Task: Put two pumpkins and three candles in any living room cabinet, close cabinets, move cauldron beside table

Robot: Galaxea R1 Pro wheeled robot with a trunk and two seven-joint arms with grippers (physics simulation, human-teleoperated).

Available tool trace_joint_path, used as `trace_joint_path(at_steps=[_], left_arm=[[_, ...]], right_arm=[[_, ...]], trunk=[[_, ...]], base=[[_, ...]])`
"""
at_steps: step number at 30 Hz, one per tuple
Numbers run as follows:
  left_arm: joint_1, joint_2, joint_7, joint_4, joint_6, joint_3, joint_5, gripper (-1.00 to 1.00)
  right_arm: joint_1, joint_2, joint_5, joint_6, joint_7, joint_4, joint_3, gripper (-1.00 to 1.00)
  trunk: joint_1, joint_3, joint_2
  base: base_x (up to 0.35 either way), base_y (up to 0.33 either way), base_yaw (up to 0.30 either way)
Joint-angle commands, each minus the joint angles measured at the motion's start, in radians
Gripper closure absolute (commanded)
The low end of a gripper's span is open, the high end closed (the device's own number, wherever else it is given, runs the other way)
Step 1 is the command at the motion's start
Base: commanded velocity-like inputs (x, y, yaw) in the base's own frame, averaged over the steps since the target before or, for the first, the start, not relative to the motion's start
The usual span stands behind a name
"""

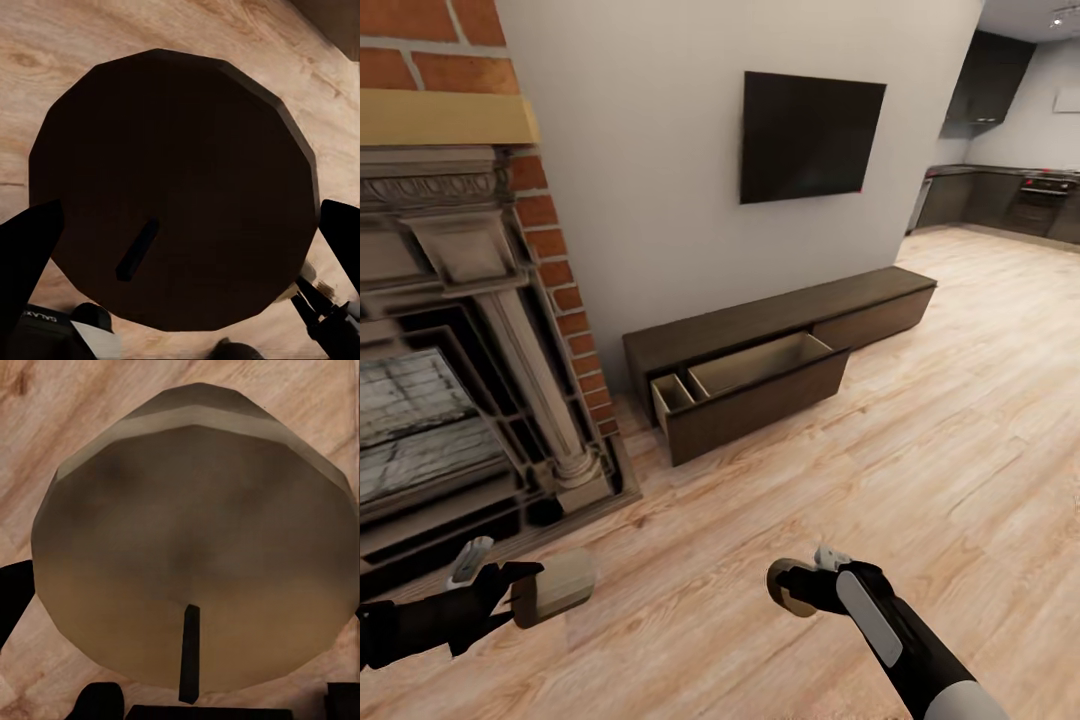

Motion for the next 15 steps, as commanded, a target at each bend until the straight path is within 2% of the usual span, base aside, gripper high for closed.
trace_joint_path(at_steps=[1, 4, 8, 11, 15], left_arm=[[-0.002, 0.001, 0.013, -0.001, -0.001, -0.008, 0.013, 1.00], [-0.021, 0.001, 0.018, -0.001, -0.002, -0.055, -0.016, 1.00], [-0.068, -0.010, 0.051, 0.000, -0.006, -0.152, -0.140, 1.00], [-0.095, -0.043, 0.061, 0.009, -0.010, -0.198, -0.211, 1.00], [-0.125, -0.092, 0.066, 0.016, -0.012, -0.223, -0.323, 1.00]], right_arm=[[-0.001, -0.001, -0.012, 0.000, -0.011, -0.001, 0.004, 1.00], [-0.002, -0.001, -0.012, 0.000, -0.011, 0.000, 0.003, 1.00], [-0.002, -0.001, -0.011, -0.019, -0.014, 0.002, 0.003, 1.00], [-0.002, -0.001, -0.011, -0.034, -0.018, 0.011, 0.003, 1.00], [-0.002, -0.001, -0.010, -0.047, -0.019, 0.030, 0.003, 1.00]], trunk=[[-0.004, 0.002, 0.007], [-0.016, 0.012, 0.028], [-0.031, 0.024, 0.056], [-0.042, 0.034, 0.077], [-0.058, 0.046, 0.105]], base=[[0.000, 0.000, -0.290], [0.000, 0.000, -0.290], [0.000, 0.000, -0.290], [0.000, 0.000, -0.290], [0.000, 0.000, -0.290]])
